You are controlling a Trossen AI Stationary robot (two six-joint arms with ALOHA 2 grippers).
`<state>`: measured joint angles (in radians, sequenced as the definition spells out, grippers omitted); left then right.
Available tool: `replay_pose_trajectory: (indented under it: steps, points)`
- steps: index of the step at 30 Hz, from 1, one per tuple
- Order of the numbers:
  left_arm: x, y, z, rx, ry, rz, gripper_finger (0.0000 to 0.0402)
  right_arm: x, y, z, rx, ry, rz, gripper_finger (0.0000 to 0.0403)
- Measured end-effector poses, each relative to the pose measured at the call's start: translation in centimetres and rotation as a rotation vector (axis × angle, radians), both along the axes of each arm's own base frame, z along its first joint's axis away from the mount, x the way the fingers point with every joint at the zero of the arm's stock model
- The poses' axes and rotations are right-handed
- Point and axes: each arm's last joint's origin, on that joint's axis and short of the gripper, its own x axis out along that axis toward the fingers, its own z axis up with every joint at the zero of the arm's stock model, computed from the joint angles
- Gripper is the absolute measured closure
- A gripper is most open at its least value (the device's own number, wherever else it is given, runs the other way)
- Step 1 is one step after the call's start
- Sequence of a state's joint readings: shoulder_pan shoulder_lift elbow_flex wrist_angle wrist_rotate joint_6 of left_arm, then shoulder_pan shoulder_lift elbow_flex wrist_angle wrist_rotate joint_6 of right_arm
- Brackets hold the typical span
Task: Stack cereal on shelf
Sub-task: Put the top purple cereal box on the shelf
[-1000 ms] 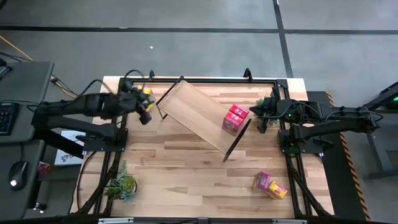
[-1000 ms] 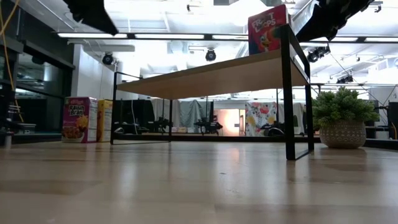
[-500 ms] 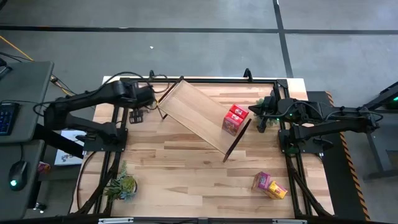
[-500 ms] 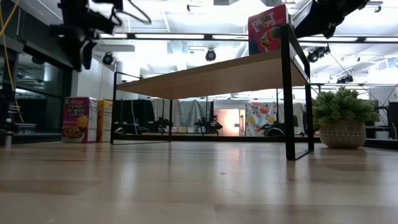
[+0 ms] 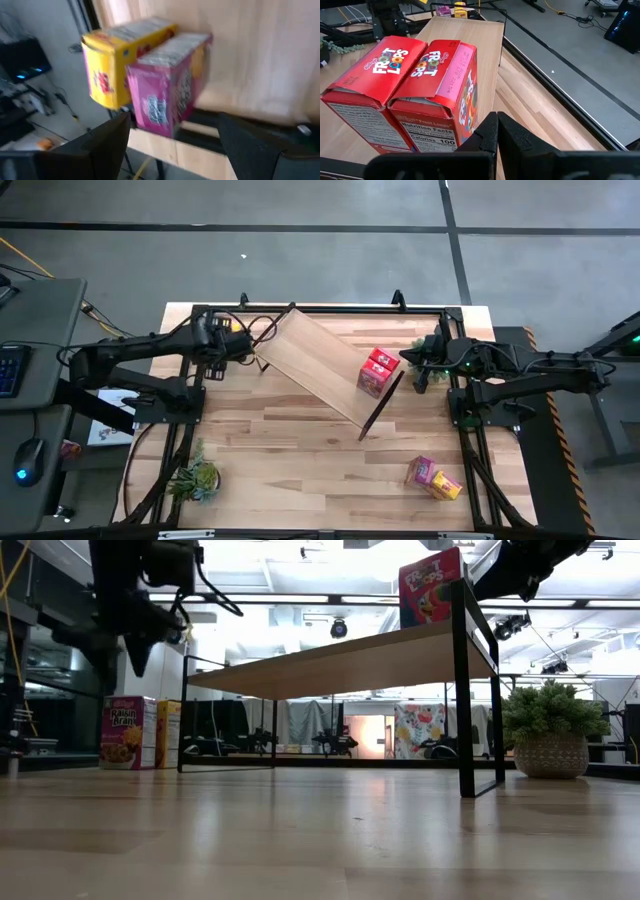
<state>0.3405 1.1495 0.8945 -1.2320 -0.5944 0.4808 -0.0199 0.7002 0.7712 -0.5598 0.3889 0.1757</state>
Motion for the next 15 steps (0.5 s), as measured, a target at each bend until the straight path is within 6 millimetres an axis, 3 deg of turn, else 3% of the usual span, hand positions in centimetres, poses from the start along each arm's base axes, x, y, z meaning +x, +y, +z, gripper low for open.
replay_pose_trajectory:
  steps: [6,15]
  points:
    - [-0.2,0.6,-1.6,0.013,0.035,-0.034,0.0115,0.0,0.0,0.0,0.004,-0.002,-0.001,0.0403]
    - [-1.1,3.3,-1.7,0.023,-0.023,0.098,0.0115,0.0,0.0,0.0,0.004,-0.002,0.0,0.0403]
